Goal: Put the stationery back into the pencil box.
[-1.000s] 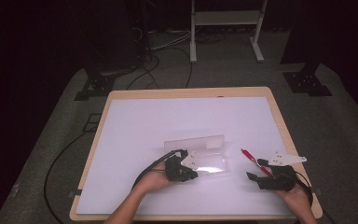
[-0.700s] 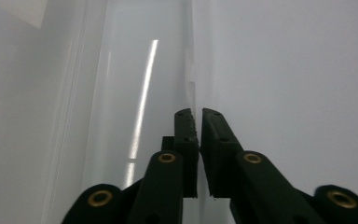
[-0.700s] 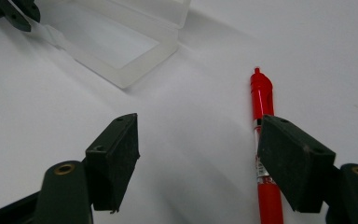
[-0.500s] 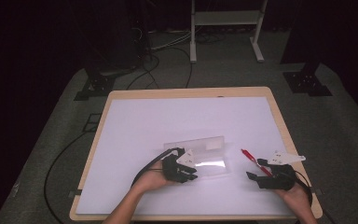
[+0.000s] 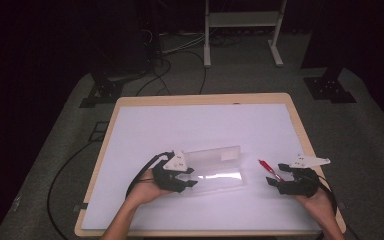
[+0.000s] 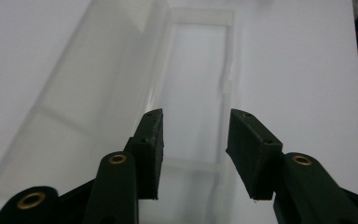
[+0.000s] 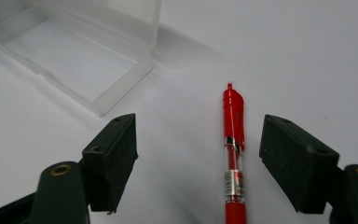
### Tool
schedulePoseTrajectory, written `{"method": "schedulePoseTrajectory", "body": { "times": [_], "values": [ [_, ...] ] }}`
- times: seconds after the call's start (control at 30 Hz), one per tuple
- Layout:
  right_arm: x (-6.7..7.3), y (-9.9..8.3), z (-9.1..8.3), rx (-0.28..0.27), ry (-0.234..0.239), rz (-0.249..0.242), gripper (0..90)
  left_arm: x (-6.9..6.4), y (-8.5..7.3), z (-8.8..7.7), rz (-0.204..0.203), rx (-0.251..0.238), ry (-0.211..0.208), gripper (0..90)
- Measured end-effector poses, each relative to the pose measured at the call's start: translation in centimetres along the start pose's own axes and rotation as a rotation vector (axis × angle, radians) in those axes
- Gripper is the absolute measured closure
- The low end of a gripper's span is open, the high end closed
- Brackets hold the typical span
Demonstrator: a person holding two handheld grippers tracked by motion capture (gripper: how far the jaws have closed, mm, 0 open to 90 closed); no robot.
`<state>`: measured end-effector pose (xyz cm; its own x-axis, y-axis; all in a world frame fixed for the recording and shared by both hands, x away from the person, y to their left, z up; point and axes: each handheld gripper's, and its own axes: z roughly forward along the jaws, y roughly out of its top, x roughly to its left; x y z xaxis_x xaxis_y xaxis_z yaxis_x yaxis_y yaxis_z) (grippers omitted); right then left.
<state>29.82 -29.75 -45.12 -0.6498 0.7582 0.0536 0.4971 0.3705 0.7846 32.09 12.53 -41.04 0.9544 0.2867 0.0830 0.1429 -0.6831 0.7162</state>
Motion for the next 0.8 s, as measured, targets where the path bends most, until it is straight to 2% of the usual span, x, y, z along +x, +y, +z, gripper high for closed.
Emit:
{"method": "schedulePoseTrajectory", "body": {
  "times": [0.07, 0.2, 0.4, 0.7, 0.8],
  "values": [
    [-0.4, 0.2, 0.2, 0.012, -0.004, 0.003, 25.5, 0.3, -0.7, -1.2, -0.027, -0.023, 0.021, 52.4],
    [-0.7, 0.3, 0.3, 0.021, -0.013, 0.008, 25.3, 0.6, -1.4, -2.2, -0.044, -0.032, 0.036, 51.4],
    [-1.0, 0.3, 0.9, 0.048, -0.02, 0.013, 25.3, 1.0, -2.5, -3.0, -0.069, -0.035, 0.064, 50.0],
    [-1.5, 0.6, 1.3, 0.082, -0.022, 0.005, 26.7, 1.6, -3.8, -4.6, -0.111, -0.086, 0.099, 44.5],
    [-1.8, 0.7, 1.4, 0.08, -0.023, 0.013, 27.8, 1.6, -4.1, -4.9, -0.115, -0.086, 0.106, 42.9]
  ]
}}
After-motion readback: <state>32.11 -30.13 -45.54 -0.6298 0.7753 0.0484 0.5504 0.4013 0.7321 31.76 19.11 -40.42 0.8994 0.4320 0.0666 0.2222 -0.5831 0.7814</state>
